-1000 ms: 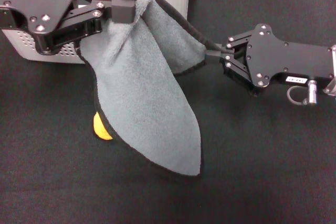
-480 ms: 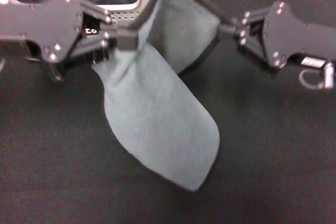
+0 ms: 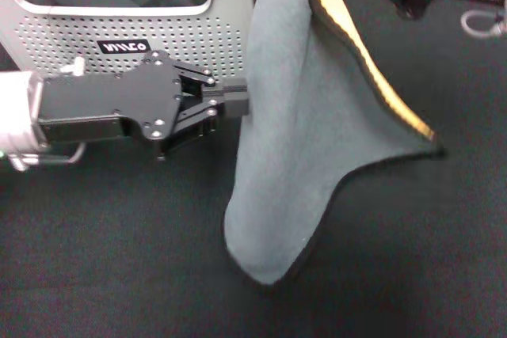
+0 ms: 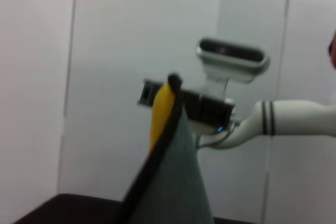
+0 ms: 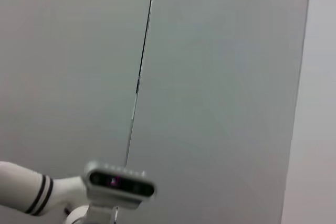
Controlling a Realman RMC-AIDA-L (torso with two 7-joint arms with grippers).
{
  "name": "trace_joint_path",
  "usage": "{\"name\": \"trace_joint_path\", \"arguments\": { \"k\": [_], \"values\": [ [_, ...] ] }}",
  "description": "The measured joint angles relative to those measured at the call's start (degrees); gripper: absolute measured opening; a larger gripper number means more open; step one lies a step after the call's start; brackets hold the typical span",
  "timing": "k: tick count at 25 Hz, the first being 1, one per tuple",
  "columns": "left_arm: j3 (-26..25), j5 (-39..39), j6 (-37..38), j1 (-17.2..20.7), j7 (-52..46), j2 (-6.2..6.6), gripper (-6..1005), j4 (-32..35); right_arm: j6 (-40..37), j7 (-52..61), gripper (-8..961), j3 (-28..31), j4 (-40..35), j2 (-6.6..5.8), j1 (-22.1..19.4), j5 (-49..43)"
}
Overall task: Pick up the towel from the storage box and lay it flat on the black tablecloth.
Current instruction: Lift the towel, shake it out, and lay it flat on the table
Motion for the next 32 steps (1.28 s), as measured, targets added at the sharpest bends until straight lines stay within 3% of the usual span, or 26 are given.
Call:
{"name": "trace_joint_path", "arguments": {
  "k": [6, 9, 16, 25, 32],
  "values": [
    [-1.59, -1.69, -3.67, 0.67, 6.11, -1.99, 101, -3.72, -1.52, 7.22, 7, 0.73, -8.93, -0.27, 0.77, -5.52],
    [-3.99, -7.69, -3.11, 2.48, 7.09, -2.50, 103, -3.75, -1.47, 11.53, 7, 1.58, -14.29, -0.90, 0.71, -9.17],
    [-3.92, -21.00, -0.04, 5.62, 7.72, -2.47, 107, -3.79, -0.62, 18.60, 8, 4.16, -23.12, -2.65, 0.10, -12.80],
    [0.16, -19.33, -0.16, 2.15, 8.47, -2.34, 112, -4.94, 4.34, 18.41, 8, 5.78, -23.09, -2.63, 0.75, -12.88],
    [0.26, -18.48, -0.65, -1.06, 7.99, -1.36, 148, -6.26, 9.32, 17.06, 7, 5.80, -23.05, -2.60, 0.70, -12.50]
  ]
}}
